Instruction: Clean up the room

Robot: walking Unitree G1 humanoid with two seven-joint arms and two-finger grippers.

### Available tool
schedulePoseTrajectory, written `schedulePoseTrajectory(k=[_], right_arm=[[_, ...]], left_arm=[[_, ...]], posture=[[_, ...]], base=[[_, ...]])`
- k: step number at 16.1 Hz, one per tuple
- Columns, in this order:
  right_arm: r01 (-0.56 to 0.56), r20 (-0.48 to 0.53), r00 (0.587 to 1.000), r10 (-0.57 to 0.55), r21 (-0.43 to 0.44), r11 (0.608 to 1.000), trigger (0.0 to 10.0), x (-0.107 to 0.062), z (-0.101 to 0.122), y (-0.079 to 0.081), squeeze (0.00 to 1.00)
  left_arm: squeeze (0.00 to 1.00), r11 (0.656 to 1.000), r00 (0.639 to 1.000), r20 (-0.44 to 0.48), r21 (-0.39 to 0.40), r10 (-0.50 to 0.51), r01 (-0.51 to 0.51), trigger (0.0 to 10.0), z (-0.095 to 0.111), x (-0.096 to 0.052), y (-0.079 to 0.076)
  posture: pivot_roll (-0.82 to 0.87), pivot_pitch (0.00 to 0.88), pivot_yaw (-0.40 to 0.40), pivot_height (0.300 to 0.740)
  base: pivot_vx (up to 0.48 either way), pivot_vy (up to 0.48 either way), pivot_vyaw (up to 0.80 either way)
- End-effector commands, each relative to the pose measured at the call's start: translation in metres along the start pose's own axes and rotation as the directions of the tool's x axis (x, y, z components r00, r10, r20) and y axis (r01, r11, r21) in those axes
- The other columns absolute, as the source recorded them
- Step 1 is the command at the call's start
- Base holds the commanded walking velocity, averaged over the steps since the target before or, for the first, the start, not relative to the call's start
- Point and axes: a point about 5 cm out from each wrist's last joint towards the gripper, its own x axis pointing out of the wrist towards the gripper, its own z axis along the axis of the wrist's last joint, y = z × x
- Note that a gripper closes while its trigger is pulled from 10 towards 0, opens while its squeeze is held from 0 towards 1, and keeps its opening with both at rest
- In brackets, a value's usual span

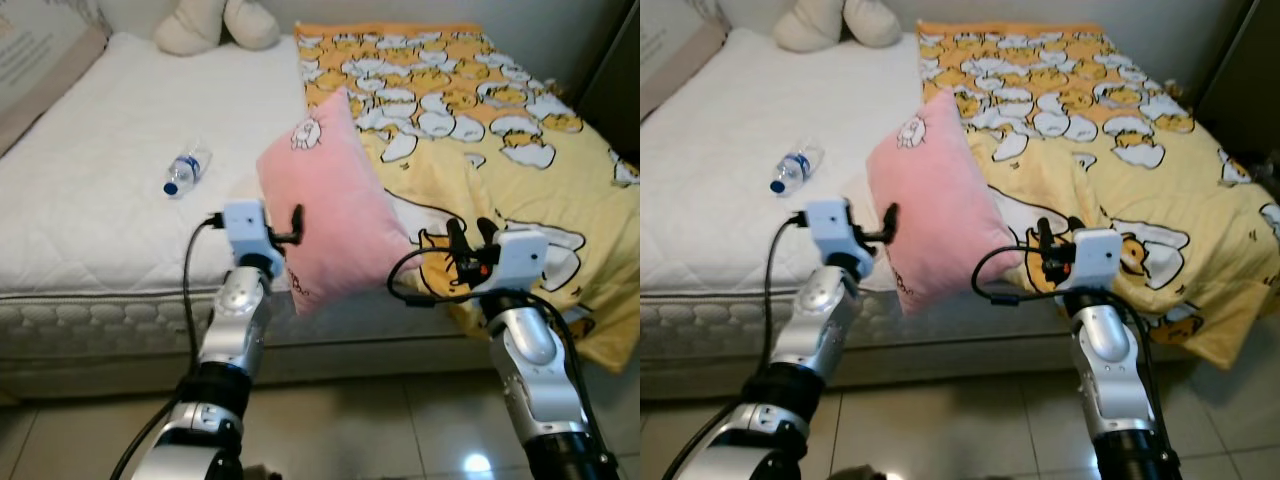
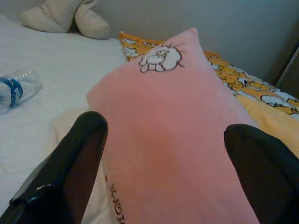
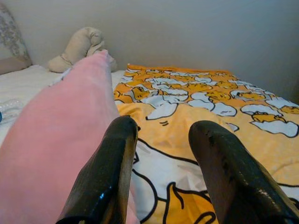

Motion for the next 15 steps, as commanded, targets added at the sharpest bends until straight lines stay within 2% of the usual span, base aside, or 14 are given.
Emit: schedulePoseTrajectory(k=[1, 4, 8, 10, 11, 12, 15], right_arm=[[-0.014, 0.004, 1.0, 0.014, -0.005, 1.0, 10.0, 0.004, 0.003, 0.001, 0.0], [-0.031, 0.003, 1.0, 0.031, -0.012, 0.999, 10.0, 0.005, 0.005, 0.002, 0.0], [-0.039, 0.012, 0.999, 0.039, -0.03, 0.999, 10.0, 0.011, 0.012, -0.005, 0.0], [-0.042, 0.015, 0.999, 0.043, -0.023, 0.999, 10.0, 0.014, 0.015, -0.007, 0.0], [-0.064, 0.011, 0.998, 0.064, 0.046, 0.997, 10.0, 0.018, 0.017, -0.006, 0.0], [-0.084, 0.013, 0.996, 0.083, 0.077, 0.993, 10.0, 0.021, 0.02, -0.004, 0.0], [-0.141, 0.074, 0.989, 0.131, 0.169, 0.975, 10.0, 0.038, 0.05, -0.004, 0.0]], left_arm=[[0.0, 1.0, 1.0, 0.017, -0.005, 0.004, -0.004, 10.0, 0.004, 0.001, 0.003], [0.0, 1.0, 1.0, 0.022, -0.024, -0.004, 0.005, 10.0, 0.005, 0.001, 0.002], [0.0, 0.999, 1.0, 0.019, -0.05, 0.003, -0.002, 10.0, 0.004, 0.001, 0.0], [0.0, 0.997, 1.0, 0.015, -0.071, 0.014, -0.013, 10.0, 0.003, 0.001, 0.001], [0.0, 0.997, 0.999, 0.028, -0.069, 0.037, -0.035, 10.0, 0.004, 0.001, 0.003], [0.0, 0.997, 0.999, 0.029, -0.067, 0.045, -0.043, 10.0, 0.005, 0.001, 0.004], [0.0, 0.988, 0.995, 0.014, -0.118, 0.103, -0.101, 10.0, 0.01, 0.007, 0.013]], posture=[[-0.12, 0.0, 0.004, 0.719], [-0.13, 0.0, 0.003, 0.719], [-0.13, 0.0, 0.0, 0.719], [-0.13, 0.0, -0.002, 0.719], [-0.13, 0.0, -0.003, 0.719], [-0.13, 0.0, -0.004, 0.719], [-0.12, 0.0, -0.009, 0.719]], base=[[0.472, 0.0, 0.0], [0.464, 0.0, 0.0], [0.459, 0.0, 0.0], [0.364, 0.304, 0.0], [0.0, 0.416, 0.0], [0.0, 0.0, 0.0], [0.0, 0.0, 0.0]])
